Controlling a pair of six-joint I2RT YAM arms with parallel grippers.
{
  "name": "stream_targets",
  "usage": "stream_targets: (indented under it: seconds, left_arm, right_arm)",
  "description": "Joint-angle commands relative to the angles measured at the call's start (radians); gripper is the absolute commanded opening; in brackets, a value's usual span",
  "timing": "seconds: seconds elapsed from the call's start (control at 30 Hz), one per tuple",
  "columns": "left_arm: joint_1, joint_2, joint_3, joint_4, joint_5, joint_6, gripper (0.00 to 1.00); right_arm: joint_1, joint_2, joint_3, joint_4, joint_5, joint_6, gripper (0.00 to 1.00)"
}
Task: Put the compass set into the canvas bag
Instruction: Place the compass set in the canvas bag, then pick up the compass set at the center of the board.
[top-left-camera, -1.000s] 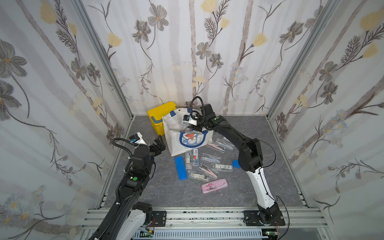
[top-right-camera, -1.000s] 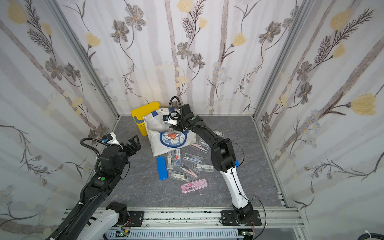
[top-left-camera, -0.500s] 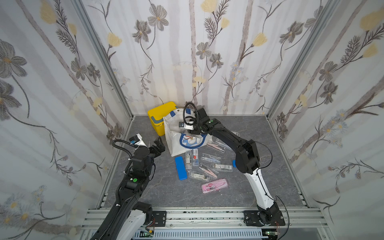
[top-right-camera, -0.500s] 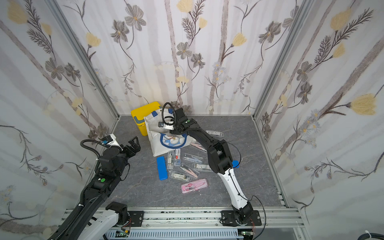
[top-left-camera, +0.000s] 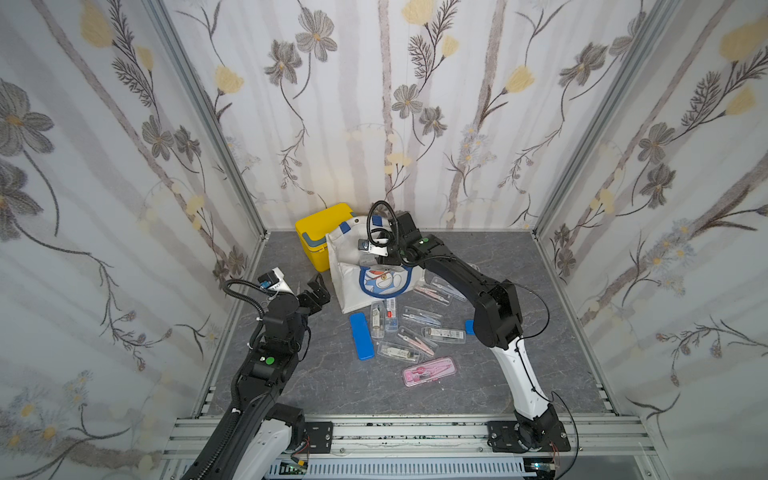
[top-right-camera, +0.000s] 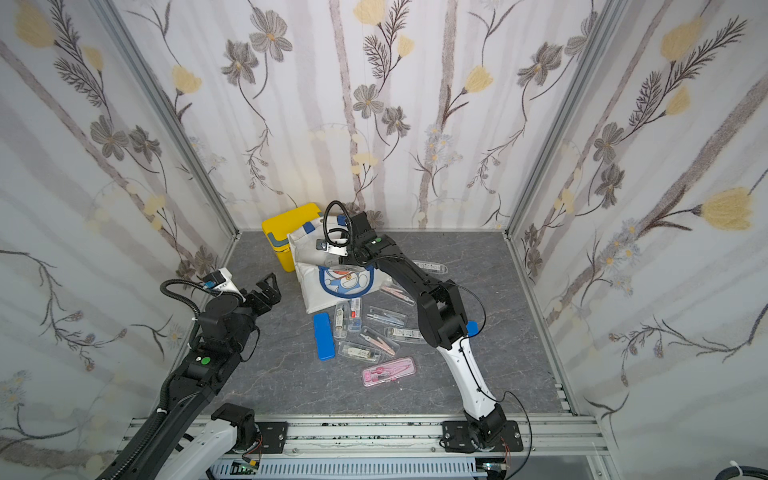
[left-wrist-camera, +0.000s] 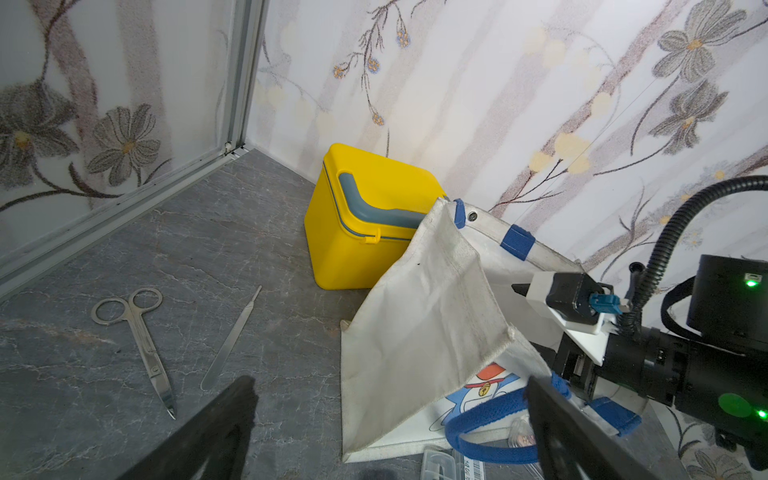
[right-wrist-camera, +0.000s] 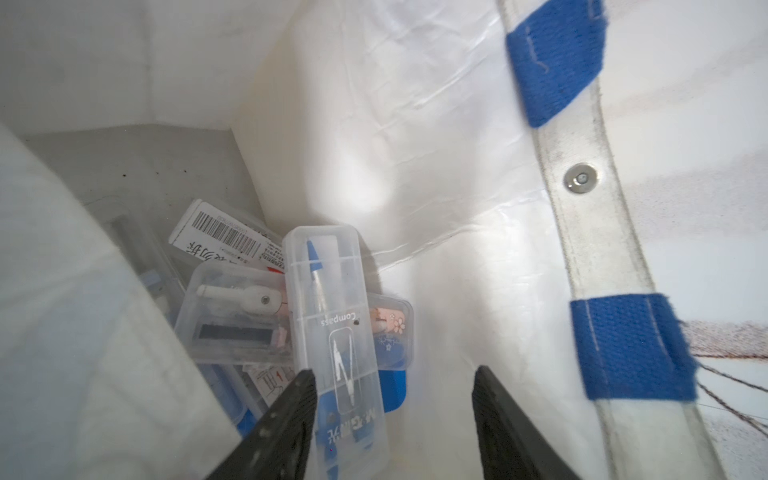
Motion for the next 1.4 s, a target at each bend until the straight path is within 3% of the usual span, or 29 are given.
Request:
stream_targets:
  seconds: [0.0,0.27,0.47,0.57,0.7,0.93,1.1,1.27,1.37]
  left_arm:
    - [0.001,-0.004,-0.006,0.013,-0.006,-0.021,1.0]
    - [0.001,-0.004,-0.008,0.014,0.003,-0.024,1.0]
    - [0.002,0.01,-0.005,0.014,0.029,-0.012,1.0]
    - [0.001,0.027,0.003,0.014,0.044,-0.01,1.0]
    - [0.001,0.051,0.012,0.025,0.07,-0.002,1.0]
    - [0.001,0.103,0.024,0.081,0.177,0.007,1.0]
    - [0.001,0.155,0.039,0.11,0.263,-0.005,1.0]
    - [-0.02,0.225,0.049,0.164,0.408,-0.038,1.0]
    - [-0.066,0.25,0.046,0.181,0.417,-0.035,1.0]
  right_arm:
    - [-0.002,-0.052,0.004,0.088,-0.034,0.065,0.61]
    - [-0.011,-0.144,0.001,0.198,-0.063,0.209,0.66]
    - [-0.013,-0.247,-0.089,0.275,0.046,0.374,0.67]
    - [-0.012,-0.333,-0.193,0.287,0.09,0.408,0.73]
    - [-0.024,-0.473,-0.399,0.318,0.11,0.355,0.78]
    - [-0.125,-0.686,-0.692,0.326,0.086,0.365,0.79]
    - [-0.196,-0.832,-0.886,0.268,0.072,0.206,0.81]
    - [-0.285,-0.869,-0.945,0.157,0.025,0.122,0.81]
    - [-0.324,-0.853,-0.948,0.075,0.017,0.077,0.81]
